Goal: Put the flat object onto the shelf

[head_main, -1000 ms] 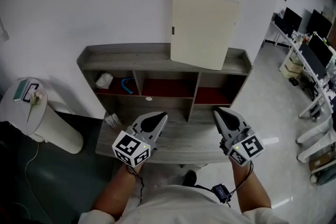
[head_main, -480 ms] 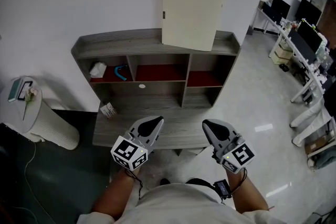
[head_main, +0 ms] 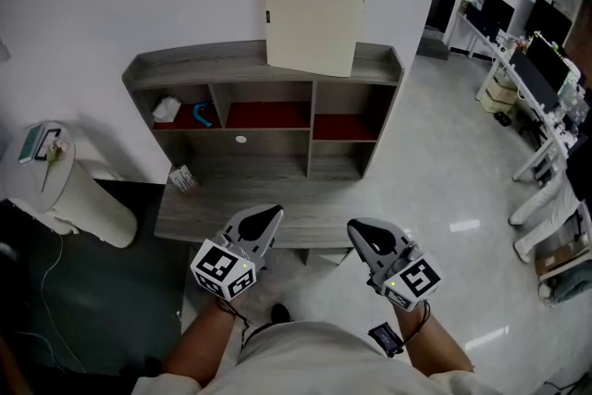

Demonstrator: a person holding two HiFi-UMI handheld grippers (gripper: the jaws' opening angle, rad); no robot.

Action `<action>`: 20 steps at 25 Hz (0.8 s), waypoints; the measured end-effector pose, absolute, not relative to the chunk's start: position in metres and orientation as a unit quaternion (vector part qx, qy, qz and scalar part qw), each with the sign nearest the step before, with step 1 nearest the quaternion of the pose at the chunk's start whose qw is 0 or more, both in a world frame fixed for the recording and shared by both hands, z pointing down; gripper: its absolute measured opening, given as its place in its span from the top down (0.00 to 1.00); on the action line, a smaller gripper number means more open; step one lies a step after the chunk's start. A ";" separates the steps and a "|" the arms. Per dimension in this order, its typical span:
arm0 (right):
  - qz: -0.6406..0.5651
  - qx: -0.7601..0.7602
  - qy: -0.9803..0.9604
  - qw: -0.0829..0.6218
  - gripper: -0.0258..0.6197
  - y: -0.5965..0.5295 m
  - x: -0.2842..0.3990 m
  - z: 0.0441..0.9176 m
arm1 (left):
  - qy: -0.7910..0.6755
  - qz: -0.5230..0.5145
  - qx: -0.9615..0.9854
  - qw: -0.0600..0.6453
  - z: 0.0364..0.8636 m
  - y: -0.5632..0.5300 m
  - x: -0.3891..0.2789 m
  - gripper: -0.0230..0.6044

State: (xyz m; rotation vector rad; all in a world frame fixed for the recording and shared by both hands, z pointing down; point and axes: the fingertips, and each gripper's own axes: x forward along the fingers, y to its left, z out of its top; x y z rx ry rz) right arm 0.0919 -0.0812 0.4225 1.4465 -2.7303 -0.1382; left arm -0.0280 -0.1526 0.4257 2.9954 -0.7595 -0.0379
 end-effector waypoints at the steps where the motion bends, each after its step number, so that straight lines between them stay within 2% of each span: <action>1: -0.045 0.465 -0.884 0.025 0.93 -0.074 0.098 0.423 | -0.249 -0.011 0.968 0.027 0.428 -0.145 -0.023 0.94; 10: -0.012 0.449 -0.893 0.020 0.93 -0.002 0.129 0.450 | -0.245 0.015 0.969 0.038 0.449 -0.064 0.019 0.94; 20: -0.002 0.447 -0.894 0.018 0.93 0.047 0.105 0.465 | -0.233 0.016 0.971 0.048 0.458 -0.010 0.002 0.94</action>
